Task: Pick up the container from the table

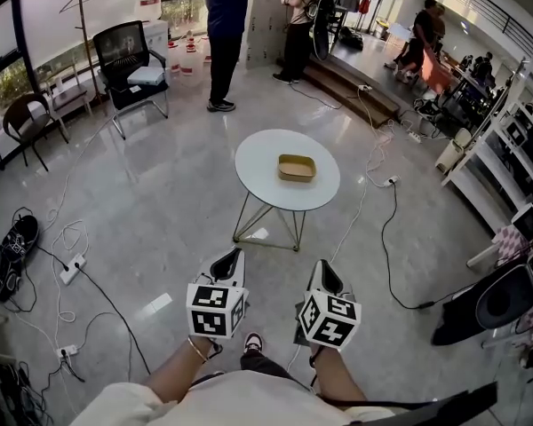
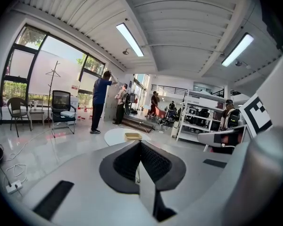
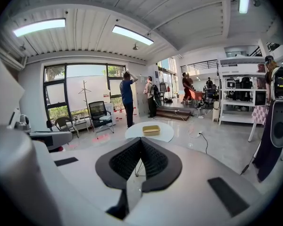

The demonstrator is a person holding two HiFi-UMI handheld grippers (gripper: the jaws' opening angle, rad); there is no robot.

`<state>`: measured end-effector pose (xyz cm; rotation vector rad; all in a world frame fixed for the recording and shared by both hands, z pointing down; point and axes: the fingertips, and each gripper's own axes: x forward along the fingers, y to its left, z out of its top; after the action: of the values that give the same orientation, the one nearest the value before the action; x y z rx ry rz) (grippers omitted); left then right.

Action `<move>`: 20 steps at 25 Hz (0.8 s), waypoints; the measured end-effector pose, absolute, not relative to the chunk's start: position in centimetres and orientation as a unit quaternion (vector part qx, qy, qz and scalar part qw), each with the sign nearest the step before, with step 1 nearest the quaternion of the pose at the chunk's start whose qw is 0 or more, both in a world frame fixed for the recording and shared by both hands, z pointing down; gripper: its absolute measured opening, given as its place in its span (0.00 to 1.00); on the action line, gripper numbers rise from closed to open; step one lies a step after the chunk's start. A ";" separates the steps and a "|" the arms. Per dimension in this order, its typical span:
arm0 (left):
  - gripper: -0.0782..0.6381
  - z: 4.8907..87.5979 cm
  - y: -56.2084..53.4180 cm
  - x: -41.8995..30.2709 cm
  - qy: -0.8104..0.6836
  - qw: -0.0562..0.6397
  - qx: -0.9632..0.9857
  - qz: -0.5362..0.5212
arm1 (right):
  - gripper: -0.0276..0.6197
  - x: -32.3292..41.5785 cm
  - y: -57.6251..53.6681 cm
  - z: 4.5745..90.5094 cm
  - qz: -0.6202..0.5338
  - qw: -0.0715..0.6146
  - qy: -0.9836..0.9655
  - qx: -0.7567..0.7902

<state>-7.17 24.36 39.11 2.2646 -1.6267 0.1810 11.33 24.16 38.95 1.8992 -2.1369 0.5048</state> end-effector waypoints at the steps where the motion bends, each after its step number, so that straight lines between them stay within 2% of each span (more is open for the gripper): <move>1: 0.13 39.2 23.7 -7.0 -0.574 0.173 0.798 0.064 | 0.08 11.5 23.5 39.1 0.173 0.119 -0.731 0.650; 20: 0.13 39.5 14.0 -4.1 -0.582 0.169 0.791 0.080 | 0.08 14.7 13.1 40.1 0.190 0.109 -0.736 0.641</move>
<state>-4.13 14.05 39.54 2.2495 -1.6556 0.2278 14.72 13.06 40.15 1.8858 -2.1633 0.5587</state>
